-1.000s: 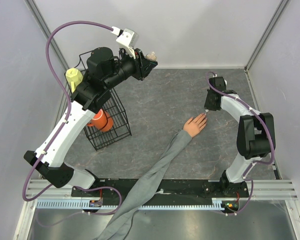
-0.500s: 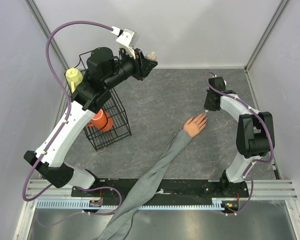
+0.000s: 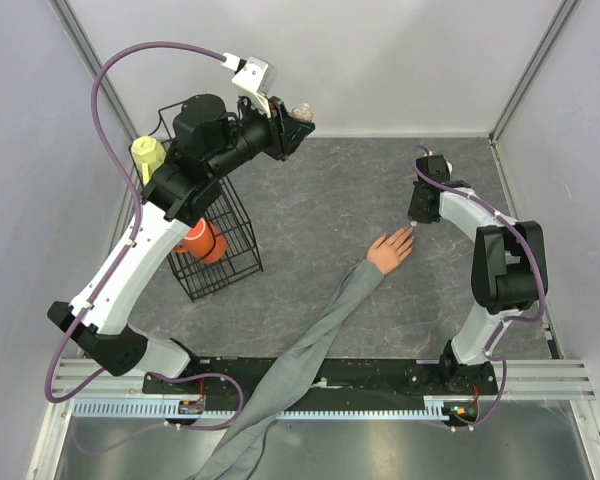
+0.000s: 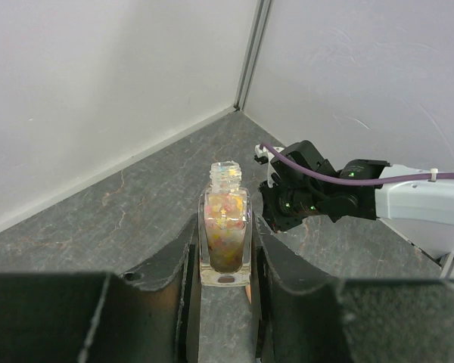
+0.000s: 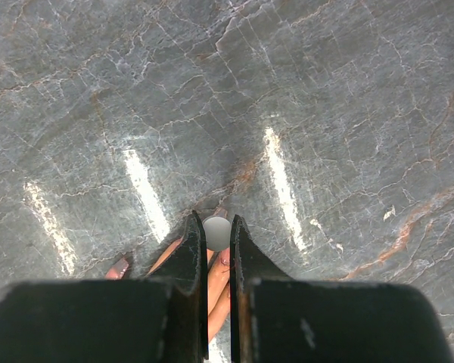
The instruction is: Paint the nails
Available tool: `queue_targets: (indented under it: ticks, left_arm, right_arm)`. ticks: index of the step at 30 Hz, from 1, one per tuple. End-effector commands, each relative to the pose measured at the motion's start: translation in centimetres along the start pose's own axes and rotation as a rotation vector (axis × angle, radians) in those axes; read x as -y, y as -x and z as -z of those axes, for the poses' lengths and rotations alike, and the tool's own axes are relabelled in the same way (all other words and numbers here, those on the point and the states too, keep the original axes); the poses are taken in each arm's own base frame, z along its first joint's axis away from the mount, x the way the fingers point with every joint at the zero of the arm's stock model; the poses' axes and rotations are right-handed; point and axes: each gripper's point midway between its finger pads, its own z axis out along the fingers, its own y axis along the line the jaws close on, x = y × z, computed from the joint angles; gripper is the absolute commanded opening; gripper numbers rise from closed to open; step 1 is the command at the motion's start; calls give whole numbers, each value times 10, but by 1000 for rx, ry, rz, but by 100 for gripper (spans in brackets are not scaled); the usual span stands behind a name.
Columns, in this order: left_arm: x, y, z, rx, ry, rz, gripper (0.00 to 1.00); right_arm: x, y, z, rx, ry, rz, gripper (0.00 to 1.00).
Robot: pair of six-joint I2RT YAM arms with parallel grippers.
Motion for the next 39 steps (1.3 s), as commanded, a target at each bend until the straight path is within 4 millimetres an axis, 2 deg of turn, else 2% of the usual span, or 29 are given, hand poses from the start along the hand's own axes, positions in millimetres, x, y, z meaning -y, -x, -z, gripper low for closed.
queue_targets:
  ticks: [1,26,39]
  left_arm:
    - [6,28,14,77,-9,15,2]
    - [3,28,12,76,-2,11,2]
    - [0,29,10,76,-4,8,2]
  right_arm:
    - [-2,17,-1,44,-8,-11,0]
    - [-2,23,-8,47,-24,-3,0]
    - [6,20,-6,40,-44,-6,0]
